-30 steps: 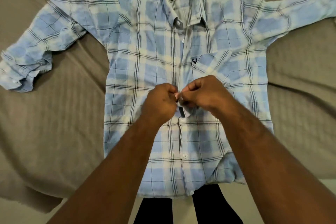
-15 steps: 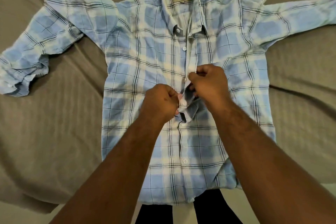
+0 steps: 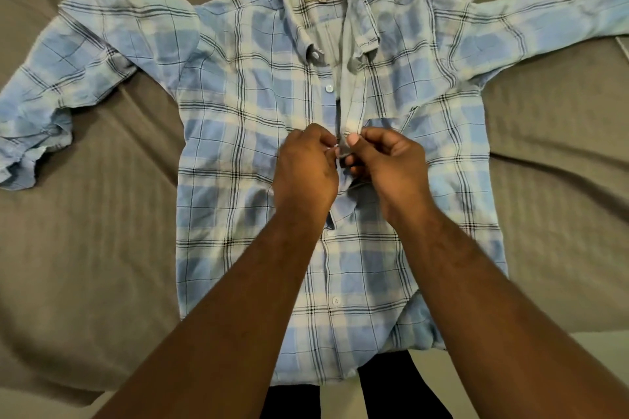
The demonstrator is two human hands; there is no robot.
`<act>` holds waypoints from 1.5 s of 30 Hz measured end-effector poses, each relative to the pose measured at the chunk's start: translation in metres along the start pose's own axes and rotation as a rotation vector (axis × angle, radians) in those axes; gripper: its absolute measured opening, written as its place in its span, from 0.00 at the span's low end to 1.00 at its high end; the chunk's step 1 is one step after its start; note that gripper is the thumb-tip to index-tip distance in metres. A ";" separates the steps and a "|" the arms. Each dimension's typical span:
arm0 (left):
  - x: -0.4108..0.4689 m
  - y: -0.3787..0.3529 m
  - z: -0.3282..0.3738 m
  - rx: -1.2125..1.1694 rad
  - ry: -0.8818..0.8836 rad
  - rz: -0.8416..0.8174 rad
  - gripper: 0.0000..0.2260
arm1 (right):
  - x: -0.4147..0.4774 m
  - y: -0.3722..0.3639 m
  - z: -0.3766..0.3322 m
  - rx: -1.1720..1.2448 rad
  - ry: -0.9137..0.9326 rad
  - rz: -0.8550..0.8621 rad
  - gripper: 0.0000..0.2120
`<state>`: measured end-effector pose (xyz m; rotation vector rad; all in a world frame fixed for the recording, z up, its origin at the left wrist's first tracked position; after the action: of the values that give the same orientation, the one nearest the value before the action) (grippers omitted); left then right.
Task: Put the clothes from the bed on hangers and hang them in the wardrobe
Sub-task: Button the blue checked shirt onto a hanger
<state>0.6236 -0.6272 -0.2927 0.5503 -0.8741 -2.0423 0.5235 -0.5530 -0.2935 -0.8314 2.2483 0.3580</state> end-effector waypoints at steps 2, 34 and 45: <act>0.002 -0.002 0.001 0.035 0.012 -0.017 0.03 | 0.000 0.001 0.001 -0.026 0.013 0.009 0.06; 0.014 0.020 -0.018 -0.705 0.385 -0.131 0.06 | -0.002 -0.005 -0.004 -0.260 0.176 -0.045 0.03; 0.012 0.022 -0.021 -0.817 0.403 -0.106 0.10 | 0.003 -0.016 0.002 -0.348 0.216 0.088 0.04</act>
<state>0.6418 -0.6542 -0.2908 0.5088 0.2444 -2.0567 0.5329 -0.5654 -0.2972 -0.9885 2.4669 0.7482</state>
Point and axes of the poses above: each hand's wrist, its own x-axis towards the middle knuckle, its own y-axis out of the back of the hand, z = x × y, the point moved 1 cm from there along x, towards the middle knuckle, and after that the axes turned 12 degrees about -y, right-handed, at the moved point
